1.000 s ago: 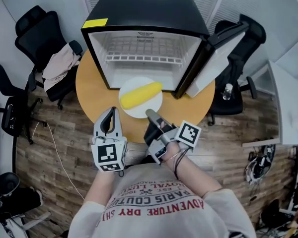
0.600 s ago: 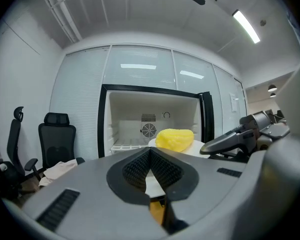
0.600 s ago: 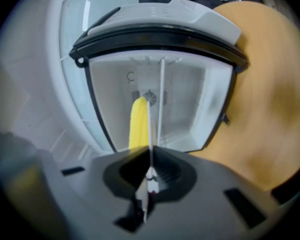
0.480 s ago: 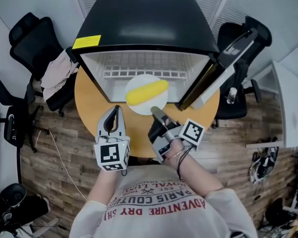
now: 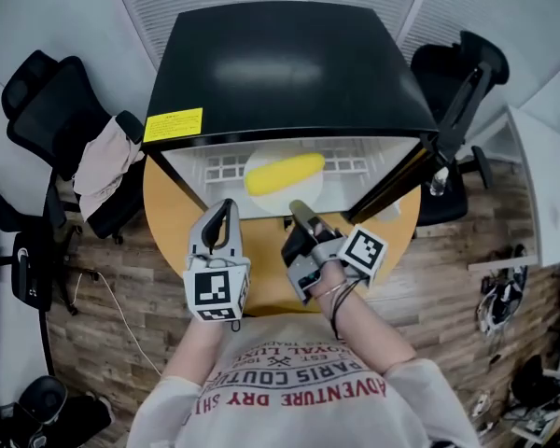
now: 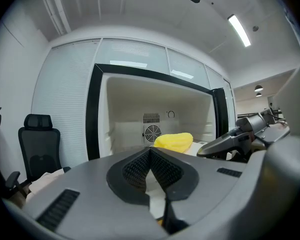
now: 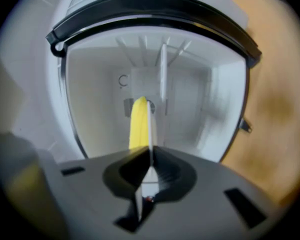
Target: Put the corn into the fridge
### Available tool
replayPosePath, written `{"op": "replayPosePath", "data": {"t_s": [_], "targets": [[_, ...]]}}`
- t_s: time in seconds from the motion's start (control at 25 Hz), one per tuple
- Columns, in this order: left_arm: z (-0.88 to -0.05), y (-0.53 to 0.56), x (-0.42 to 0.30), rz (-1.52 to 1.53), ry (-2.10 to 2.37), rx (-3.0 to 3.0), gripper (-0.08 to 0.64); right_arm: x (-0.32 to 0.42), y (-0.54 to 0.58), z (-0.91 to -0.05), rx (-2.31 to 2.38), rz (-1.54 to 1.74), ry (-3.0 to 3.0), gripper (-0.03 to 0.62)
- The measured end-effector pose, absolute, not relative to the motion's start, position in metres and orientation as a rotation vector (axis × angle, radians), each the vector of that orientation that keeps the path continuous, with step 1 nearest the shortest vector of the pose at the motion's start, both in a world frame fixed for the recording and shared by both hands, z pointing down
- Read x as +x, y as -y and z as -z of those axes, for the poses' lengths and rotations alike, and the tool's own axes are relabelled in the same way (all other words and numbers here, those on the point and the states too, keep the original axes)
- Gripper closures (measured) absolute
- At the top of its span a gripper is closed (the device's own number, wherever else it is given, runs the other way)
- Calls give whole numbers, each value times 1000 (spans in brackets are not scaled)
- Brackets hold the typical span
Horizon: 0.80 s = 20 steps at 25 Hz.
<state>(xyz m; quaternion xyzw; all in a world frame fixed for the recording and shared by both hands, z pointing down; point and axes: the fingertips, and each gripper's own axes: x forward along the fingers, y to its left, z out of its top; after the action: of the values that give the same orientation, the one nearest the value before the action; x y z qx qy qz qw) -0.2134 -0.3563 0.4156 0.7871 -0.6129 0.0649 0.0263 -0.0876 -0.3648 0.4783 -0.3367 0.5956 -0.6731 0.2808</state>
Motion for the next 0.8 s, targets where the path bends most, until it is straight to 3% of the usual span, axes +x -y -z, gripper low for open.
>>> {"op": "replayPosePath", "data": {"t_s": [0.8], "targets": [[-429,386,-216,-182,1782,2473,535,-96,416,-492,-1064,1750,-1503,548]]}}
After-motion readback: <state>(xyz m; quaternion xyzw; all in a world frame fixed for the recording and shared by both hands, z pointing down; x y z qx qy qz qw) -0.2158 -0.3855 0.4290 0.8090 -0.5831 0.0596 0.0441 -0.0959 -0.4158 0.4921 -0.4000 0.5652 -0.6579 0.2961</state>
